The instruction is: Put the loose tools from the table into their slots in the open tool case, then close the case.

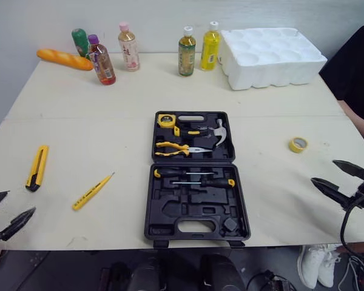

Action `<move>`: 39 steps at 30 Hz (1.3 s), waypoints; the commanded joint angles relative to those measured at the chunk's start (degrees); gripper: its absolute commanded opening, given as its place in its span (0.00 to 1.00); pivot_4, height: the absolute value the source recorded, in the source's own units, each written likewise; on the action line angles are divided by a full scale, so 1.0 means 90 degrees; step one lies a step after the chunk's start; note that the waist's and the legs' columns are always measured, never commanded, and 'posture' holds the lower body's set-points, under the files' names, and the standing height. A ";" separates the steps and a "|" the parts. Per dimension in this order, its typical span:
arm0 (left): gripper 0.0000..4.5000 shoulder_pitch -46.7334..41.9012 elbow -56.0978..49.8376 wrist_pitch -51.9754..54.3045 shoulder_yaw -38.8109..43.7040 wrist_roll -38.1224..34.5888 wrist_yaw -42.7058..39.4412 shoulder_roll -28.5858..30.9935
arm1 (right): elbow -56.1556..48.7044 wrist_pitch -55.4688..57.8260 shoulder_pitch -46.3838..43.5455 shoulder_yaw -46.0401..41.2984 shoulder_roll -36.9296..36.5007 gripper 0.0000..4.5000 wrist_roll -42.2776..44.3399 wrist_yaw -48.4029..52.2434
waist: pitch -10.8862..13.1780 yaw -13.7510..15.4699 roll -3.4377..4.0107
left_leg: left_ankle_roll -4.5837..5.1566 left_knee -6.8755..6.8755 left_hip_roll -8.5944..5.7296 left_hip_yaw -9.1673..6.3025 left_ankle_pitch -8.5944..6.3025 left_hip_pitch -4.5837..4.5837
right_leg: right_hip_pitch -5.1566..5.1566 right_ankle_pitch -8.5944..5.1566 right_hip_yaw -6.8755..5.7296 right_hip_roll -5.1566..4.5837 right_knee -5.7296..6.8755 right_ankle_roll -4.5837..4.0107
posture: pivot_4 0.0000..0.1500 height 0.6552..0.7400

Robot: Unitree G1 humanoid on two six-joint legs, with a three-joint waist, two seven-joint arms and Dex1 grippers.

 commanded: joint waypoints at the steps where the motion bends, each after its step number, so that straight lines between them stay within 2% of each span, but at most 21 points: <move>1: 1.00 -0.0072 -0.0590 0.0494 -0.0299 -0.0199 -0.0147 0.0159 | -0.0994 0.0384 -0.0040 0.0237 0.0009 0.99 0.0516 0.0443 | 0.0001 0.0037 0.0001 | 0.0000 0.0001 0.0000 0.0000 0.0000 0.0000 | 0.0000 0.0000 0.0001 0.0000 0.0001 0.0000 | 1.00 1.00; 6: 1.00 -0.0523 -0.1032 0.0953 -0.0788 -0.0056 0.0167 0.0170 | -0.1981 0.0608 -0.0286 0.0961 0.0251 0.99 0.0649 0.0682 | 0.0001 0.0094 -0.0002 | 0.0029 -0.0001 0.0002 -0.0001 0.0015 -0.0002 | 0.0000 0.0000 -0.0007 0.0003 -0.0005 0.0000 | 1.00 1.00; 16: 1.00 -0.1155 -0.1172 0.1309 -0.1758 0.0490 0.0655 0.0134 | -0.2799 0.0608 -0.0701 0.1855 0.0612 0.99 0.0628 0.1041 | 0.0001 0.0095 -0.0003 | 0.0035 0.0002 -0.0001 0.0000 0.0019 -0.0002 | 0.0001 0.0000 -0.0008 0.0005 0.0000 0.0000 | 1.00 1.00; 38: 1.00 -0.1814 -0.1827 0.3186 -0.2740 0.0685 0.1402 0.0201 | -0.2971 0.0816 -0.0890 0.2175 0.0659 0.99 0.0481 0.0708 | 0.0000 0.0140 -0.0005 | 0.0037 0.0008 -0.0003 0.0001 0.0023 -0.0001 | 0.0004 0.0000 -0.0009 0.0004 0.0007 0.0000 | 1.00 1.00; 39: 0.94 -0.1832 -0.1859 0.3209 -0.2789 0.0706 0.1406 0.0212 | -0.2978 0.0817 -0.0885 0.2162 0.0658 1.00 0.0473 0.0695 | 0.0000 0.0154 -0.0005 | 0.0037 0.0007 -0.0003 0.0001 0.0023 -0.0001 | 0.0004 0.0000 -0.0009 0.0003 0.0007 0.0000 | 1.00 1.00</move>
